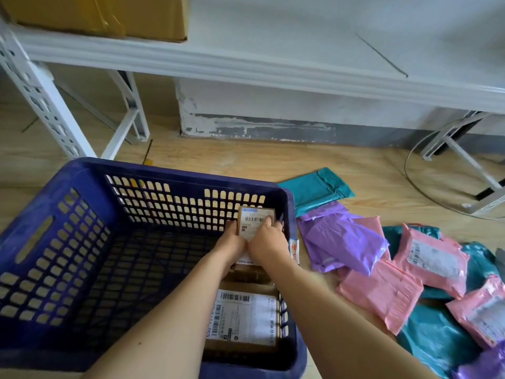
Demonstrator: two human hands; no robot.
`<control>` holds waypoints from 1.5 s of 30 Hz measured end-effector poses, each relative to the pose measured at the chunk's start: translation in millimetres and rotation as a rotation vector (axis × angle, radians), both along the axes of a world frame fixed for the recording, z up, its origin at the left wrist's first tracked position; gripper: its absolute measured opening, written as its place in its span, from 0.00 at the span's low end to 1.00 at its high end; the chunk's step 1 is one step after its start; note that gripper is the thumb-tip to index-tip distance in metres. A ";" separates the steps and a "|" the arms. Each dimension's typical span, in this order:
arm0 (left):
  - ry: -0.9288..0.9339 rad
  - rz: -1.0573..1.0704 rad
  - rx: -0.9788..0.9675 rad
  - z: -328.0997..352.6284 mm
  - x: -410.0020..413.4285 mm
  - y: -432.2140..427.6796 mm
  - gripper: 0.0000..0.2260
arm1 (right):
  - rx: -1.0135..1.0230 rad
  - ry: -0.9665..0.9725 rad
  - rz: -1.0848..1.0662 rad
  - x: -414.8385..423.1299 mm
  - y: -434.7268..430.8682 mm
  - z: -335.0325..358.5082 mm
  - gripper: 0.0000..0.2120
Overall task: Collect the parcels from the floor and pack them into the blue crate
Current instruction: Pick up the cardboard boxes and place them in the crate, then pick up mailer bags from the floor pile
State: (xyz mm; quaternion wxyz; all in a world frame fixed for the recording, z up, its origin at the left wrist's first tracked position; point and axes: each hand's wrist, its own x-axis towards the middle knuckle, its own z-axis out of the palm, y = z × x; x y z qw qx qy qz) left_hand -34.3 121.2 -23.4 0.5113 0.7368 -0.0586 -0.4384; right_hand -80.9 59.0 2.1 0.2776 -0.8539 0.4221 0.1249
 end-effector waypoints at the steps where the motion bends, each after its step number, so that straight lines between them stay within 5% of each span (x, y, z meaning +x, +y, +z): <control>1: -0.023 -0.018 0.008 -0.2 0.1 -0.7 0.13 | -0.066 0.008 0.050 0.4 0.9 -0.1 0.30; 15: 0.027 0.034 0.159 -3.1 11.5 11.0 0.20 | -0.175 0.046 0.167 -2.9 -17.3 21.0 0.14; 29: -0.156 -0.003 0.226 5.8 8.0 16.4 0.21 | -0.064 -0.241 0.064 -25.3 -17.7 33.4 0.21; 34: -0.228 -0.008 0.218 20.0 7.5 28.6 0.21 | -0.189 -0.282 0.035 -37.8 -25.1 38.4 0.20; 45: -0.873 -0.410 0.291 60.8 -12.8 38.5 0.17 | -0.212 -0.249 0.144 -55.9 -21.9 50.7 0.18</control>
